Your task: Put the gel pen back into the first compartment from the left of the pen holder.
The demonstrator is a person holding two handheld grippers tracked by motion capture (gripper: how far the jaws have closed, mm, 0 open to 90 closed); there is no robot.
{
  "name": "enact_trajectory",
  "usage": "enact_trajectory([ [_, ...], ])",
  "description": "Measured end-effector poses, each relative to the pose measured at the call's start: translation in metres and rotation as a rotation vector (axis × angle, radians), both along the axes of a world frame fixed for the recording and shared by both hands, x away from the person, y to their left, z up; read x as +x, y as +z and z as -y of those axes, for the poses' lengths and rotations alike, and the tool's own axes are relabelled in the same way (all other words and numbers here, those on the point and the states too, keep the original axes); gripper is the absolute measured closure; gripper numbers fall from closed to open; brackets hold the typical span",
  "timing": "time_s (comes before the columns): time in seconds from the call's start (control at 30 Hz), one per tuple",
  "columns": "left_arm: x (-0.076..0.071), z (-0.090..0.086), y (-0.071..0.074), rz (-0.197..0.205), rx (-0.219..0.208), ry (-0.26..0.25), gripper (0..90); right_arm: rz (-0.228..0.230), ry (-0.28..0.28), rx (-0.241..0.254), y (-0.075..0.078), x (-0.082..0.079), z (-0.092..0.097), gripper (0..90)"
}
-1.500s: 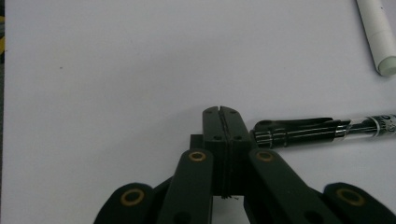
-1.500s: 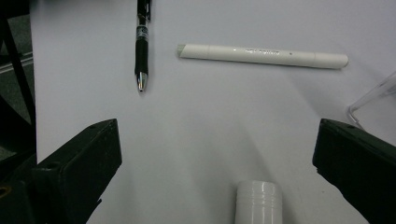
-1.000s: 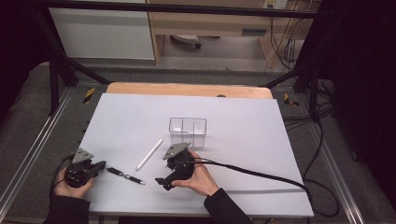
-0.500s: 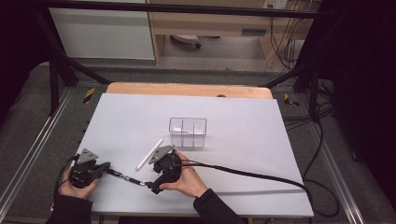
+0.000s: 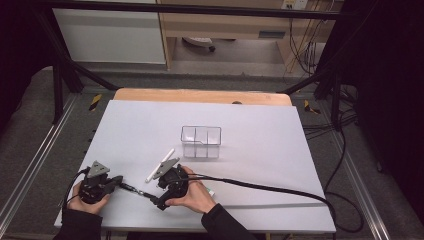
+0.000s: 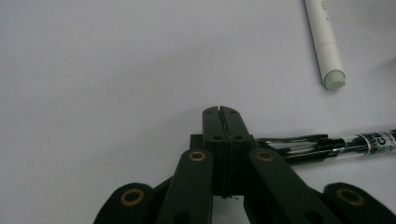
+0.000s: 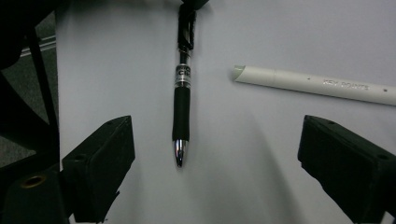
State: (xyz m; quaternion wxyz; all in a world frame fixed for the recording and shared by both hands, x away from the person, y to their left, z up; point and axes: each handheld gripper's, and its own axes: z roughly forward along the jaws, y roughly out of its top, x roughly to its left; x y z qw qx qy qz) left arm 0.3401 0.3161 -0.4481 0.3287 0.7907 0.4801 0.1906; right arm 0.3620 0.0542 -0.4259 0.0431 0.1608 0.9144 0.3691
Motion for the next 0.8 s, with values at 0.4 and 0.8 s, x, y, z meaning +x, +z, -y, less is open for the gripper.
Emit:
enact_trajectory([
  [0.4, -0.002, -0.004, 0.007, 0.024, -0.008, -0.007, 85.0, -0.035, 0.051, 0.03, -0.01, 0.0, -0.018, 41.8],
  [0.8, 0.0, -0.006, 0.014, 0.031, -0.024, -0.001, 53.0, -0.037, 0.074, 0.031, -0.024, 0.006, -0.021, 70.4],
])
